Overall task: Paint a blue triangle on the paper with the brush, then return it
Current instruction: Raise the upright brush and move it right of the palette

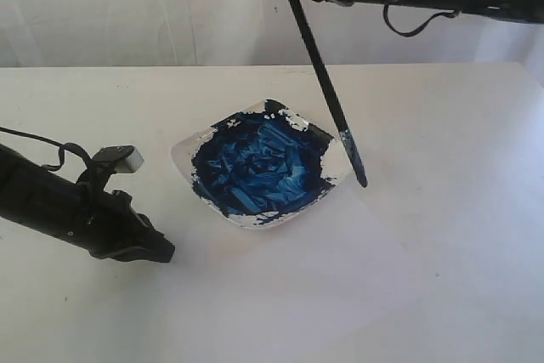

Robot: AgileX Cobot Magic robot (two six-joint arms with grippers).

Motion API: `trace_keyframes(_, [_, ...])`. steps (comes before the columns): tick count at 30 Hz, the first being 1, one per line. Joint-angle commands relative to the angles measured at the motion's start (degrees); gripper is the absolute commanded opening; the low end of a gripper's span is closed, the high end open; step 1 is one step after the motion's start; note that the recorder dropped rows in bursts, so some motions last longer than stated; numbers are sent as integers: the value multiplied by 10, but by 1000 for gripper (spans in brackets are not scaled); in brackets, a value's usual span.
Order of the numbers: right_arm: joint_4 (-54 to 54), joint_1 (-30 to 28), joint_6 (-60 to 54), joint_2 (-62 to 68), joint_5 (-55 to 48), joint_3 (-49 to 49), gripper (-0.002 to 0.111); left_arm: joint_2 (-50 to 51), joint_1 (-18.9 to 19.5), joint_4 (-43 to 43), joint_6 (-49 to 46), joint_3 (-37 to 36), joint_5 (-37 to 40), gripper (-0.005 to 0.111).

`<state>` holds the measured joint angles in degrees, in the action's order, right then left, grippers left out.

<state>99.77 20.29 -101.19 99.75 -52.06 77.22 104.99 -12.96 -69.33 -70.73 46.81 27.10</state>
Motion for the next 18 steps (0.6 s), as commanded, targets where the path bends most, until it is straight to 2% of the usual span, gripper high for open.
trace_keyframes(1, [2, -3, -17, -96, 44, -65, 0, -2, -3, -5, -1, -3, 12, 0])
trace_keyframes(10, [2, -3, -5, -269, 140, -177, 0, -2, -3, -5, -1, -3, 10, 0])
trace_keyframes(18, [2, -3, 17, -337, 217, -215, 0, -2, -3, -5, -1, -3, 10, 0])
